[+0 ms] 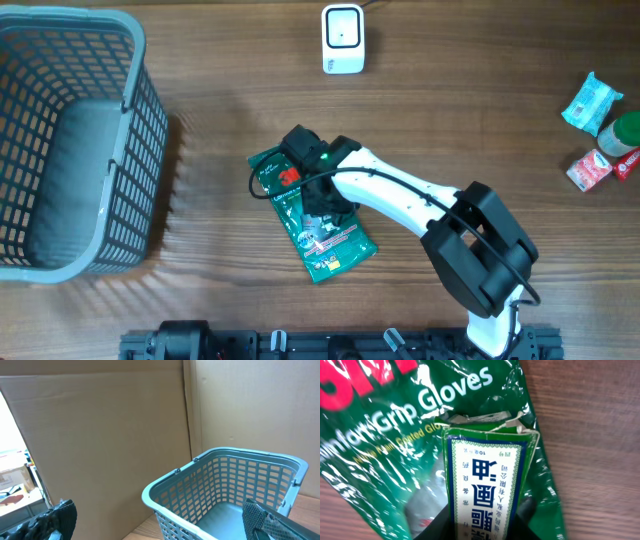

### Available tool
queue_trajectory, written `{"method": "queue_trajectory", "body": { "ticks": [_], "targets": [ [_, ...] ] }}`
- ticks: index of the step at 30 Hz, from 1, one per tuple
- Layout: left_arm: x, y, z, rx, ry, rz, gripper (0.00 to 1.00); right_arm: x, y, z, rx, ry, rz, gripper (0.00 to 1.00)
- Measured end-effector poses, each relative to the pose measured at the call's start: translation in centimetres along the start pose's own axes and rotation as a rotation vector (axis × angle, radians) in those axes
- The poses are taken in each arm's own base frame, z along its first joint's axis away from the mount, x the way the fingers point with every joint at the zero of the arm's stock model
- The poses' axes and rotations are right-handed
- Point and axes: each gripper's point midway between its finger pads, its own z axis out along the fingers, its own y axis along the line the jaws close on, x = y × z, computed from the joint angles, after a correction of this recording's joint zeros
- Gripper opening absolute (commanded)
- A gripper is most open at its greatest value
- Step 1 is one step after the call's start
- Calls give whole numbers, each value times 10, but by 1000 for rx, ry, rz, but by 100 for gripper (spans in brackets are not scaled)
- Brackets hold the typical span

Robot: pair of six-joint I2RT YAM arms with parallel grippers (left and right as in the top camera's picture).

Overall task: Scan the item barcode
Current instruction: 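Grasp the green-white box and lift it toward the scanner, then hold the green-white box under the scanner with the right gripper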

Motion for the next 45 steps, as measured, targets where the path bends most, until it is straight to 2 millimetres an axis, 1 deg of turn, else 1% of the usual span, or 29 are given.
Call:
{"method": "queue_trajectory", "body": {
  "ticks": [1,2,6,7,9,10,12,14,20,21,23,25,28,31,32,34,35,36,37,38,39,41,45],
  "targets": [
    [0,0,0,0,0,0,100,0,-2,0,1,2,-33,52],
    [0,0,0,0,0,0,100,-1,-2,0,2,2,-54,54],
    [0,0,0,0,0,0,100,-1,-2,0,2,4,-103,55],
    [0,0,0,0,0,0,100,1,-2,0,1,9,-107,52],
    [0,0,0,0,0,0,100,2,-3,0,1,16,-113,36],
    [0,0,0,0,0,0,100,3,-3,0,1,18,-108,32],
    [0,0,0,0,0,0,100,4,-4,0,4,23,-100,27],
    [0,0,0,0,0,0,100,8,-6,-1,12,39,-78,23],
    [0,0,0,0,0,0,100,12,-9,-2,28,57,-41,22],
    [0,0,0,0,0,0,100,12,-17,-6,75,62,-61,22],
    [0,0,0,0,0,0,100,1,-43,-22,234,27,-104,22],
    [0,0,0,0,0,0,100,-21,-79,-56,473,-57,-166,23],
    [0,0,0,0,0,0,100,-39,-108,-95,694,-128,-225,25],
    [0,0,0,0,0,0,100,-43,-132,-121,880,-149,-284,22],
    [0,0,0,0,0,0,100,-52,-138,-133,959,-193,-300,22],
    [0,0,0,0,0,0,100,-68,-146,-157,1106,-286,-334,28],
    [0,0,0,0,0,0,99,-80,-149,-178,1225,-362,-362,31],
    [0,0,0,0,0,0,100,-85,-150,-190,1292,-394,-388,25],
    [0,0,0,0,0,0,100,-89,-149,-197,1334,-400,-420,17],
    [0,0,0,0,0,0,100,-94,-148,-203,1384,-398,-466,17],
    [0,0,0,0,0,0,100,-99,-145,-208,1423,-398,-501,19],
    [0,0,0,0,0,-1,100,-104,-142,-211,1447,-405,-517,19],
    [0,0,0,0,0,-1,100,-115,-134,-214,1468,-422,-530,19]
  ]
}}
